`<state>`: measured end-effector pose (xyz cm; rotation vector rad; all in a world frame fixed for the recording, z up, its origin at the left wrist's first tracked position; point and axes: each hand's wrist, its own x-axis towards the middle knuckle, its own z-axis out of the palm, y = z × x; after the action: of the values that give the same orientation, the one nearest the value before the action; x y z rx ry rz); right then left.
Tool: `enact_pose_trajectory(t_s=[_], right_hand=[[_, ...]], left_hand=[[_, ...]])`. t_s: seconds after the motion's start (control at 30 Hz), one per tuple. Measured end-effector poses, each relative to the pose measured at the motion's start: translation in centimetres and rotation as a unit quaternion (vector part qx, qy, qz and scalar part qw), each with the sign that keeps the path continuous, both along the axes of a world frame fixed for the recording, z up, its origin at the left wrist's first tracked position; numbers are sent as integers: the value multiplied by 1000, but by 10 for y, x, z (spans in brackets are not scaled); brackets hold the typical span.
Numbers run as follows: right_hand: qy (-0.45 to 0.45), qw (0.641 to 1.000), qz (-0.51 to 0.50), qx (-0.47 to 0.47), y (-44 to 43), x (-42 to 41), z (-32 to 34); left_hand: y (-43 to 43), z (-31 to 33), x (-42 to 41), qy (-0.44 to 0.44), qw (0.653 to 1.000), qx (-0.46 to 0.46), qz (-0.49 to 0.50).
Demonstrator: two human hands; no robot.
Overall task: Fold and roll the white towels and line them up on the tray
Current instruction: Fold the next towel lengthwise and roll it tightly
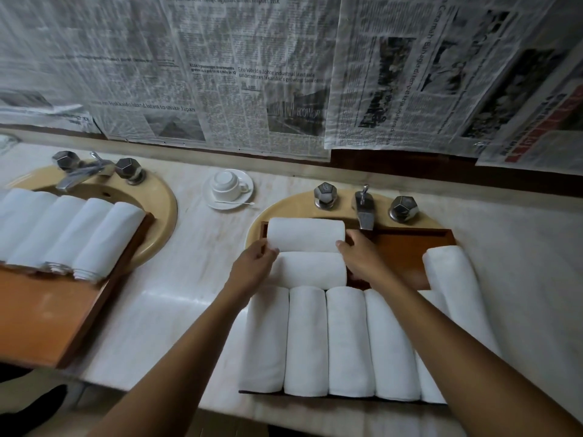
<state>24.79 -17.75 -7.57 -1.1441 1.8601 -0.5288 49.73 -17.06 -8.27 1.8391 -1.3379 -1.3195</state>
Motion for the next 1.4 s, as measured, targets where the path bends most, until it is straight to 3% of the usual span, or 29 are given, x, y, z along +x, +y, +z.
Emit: enact_pose_trajectory(t_s=[0.1, 0.3, 0.47, 0.63, 0.83, 1.0, 1.4], right_hand=[[24, 999, 27, -29, 6, 9, -5], [10, 999, 33, 3, 17, 8, 0], [48, 998, 35, 7, 35, -1, 2], [64, 997, 48, -24, 47, 4, 7], [107, 990, 61, -69, 74, 7, 13], [82, 989, 7, -123, 116, -3, 30], [65, 965, -174, -185, 227, -72, 60]], left_hand=[[8, -1, -3, 10, 999, -35, 2], [12, 2, 5, 16, 999, -30, -16], [23, 7, 7, -17, 1000, -11, -9], [31, 5, 11, -20, 998, -47, 27], [48, 7, 10, -71, 992, -106, -2], [73, 24, 6, -134, 967, -212, -46], [119, 67, -67, -51, 949, -271, -153]])
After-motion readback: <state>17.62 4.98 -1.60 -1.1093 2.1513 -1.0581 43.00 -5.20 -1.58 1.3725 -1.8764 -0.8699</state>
